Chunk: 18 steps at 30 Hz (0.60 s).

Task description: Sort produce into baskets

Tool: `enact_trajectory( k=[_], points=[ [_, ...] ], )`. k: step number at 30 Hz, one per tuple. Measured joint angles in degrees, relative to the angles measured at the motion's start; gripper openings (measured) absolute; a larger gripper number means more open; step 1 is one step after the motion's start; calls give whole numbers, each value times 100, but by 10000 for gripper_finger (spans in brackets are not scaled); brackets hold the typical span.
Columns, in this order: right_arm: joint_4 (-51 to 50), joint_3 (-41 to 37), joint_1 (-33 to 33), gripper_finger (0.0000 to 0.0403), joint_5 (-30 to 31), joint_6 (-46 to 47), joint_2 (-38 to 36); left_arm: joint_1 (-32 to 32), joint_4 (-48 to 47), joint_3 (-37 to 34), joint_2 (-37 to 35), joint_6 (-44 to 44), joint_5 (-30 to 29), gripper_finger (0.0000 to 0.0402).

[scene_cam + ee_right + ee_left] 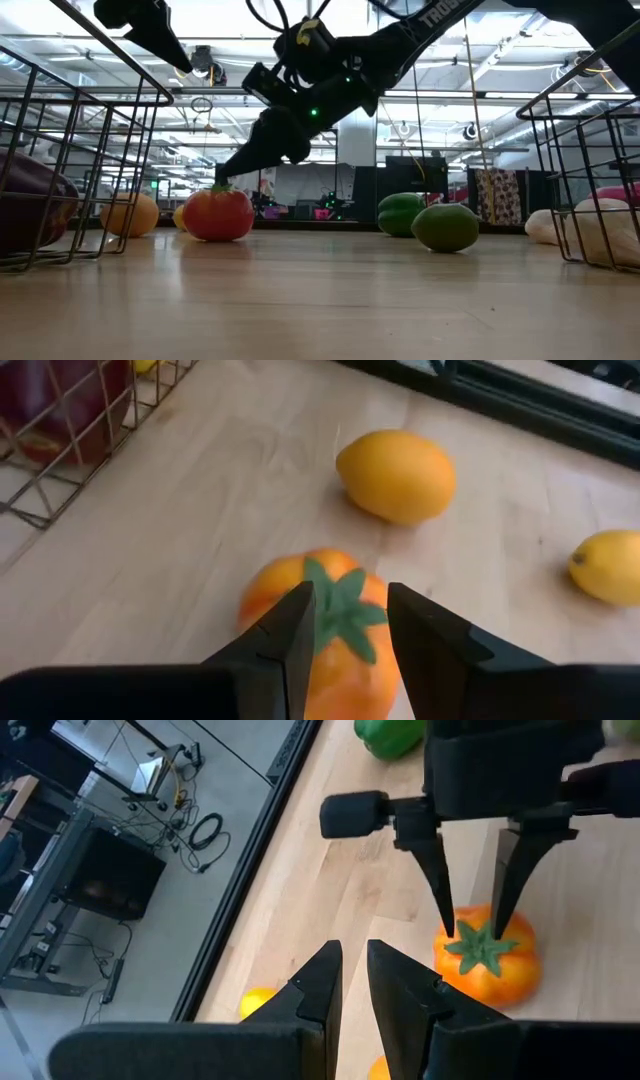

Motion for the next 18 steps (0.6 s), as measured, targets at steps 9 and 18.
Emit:
enact_trajectory(
  k=[9,18],
  points=[
    [140,4,-20,125,-347,117,147,0,3,0,0,-2,-2,61],
    [113,-2,-87,114,-476,196,200,0,1,0,-2,-2,-1,61]
  ],
)
